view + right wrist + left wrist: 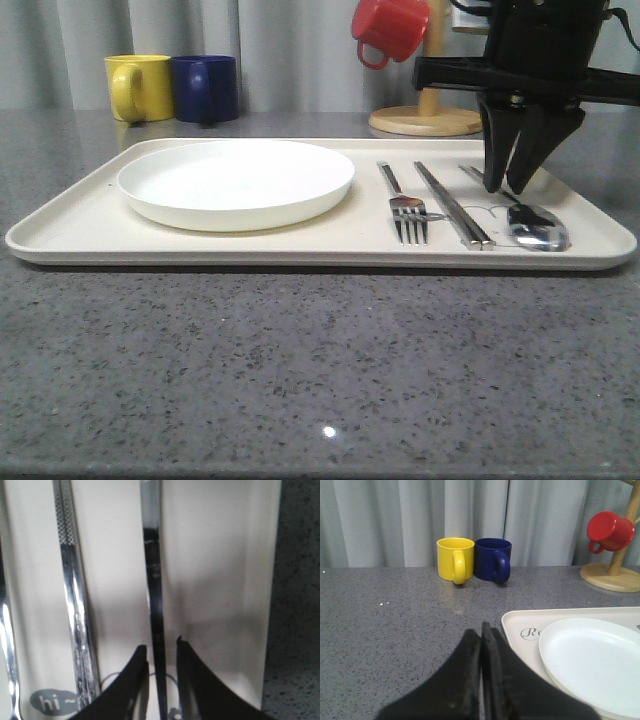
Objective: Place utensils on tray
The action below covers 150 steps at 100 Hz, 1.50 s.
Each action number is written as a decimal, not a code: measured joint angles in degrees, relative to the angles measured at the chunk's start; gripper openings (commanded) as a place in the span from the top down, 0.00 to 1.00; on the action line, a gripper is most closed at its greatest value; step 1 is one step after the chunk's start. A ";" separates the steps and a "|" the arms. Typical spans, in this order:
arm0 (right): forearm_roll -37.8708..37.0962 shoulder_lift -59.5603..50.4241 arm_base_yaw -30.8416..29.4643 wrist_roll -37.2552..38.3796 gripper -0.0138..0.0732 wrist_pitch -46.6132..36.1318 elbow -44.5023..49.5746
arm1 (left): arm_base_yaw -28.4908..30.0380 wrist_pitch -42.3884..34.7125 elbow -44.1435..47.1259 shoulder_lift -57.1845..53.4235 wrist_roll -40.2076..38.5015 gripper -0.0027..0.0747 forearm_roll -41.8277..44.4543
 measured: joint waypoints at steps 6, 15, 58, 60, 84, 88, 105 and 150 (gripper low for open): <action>0.00 0.00 0.00 0.00 0.50 0.00 0.00 | 0.00 0.00 0.00 0.00 0.00 0.99 0.00; -0.20 0.00 0.00 0.00 0.46 -0.09 0.00 | 0.00 0.00 0.00 0.00 0.00 0.99 0.00; -6.23 -5.37 -2.22 -4.41 0.46 -3.61 0.00 | 0.00 0.00 0.00 0.00 0.00 0.99 0.00; -6.67 -6.01 -2.57 -4.74 0.46 -4.02 0.00 | 0.00 0.00 0.00 0.00 0.00 0.99 0.00; -10.07 -17.33 -6.10 -5.76 0.46 -12.00 6.86 | 0.00 0.00 0.00 0.00 0.00 0.99 0.00; -10.07 -19.94 -6.89 -5.75 0.46 -13.71 8.91 | 0.00 0.00 0.00 0.00 0.00 0.99 0.00; -10.34 -31.22 -10.59 -5.75 0.46 -20.95 21.08 | 0.00 0.00 0.00 0.00 0.00 0.99 0.00; -11.43 -62.40 -14.05 -5.75 0.46 -41.85 50.08 | 0.00 0.00 0.00 0.00 0.00 0.99 0.00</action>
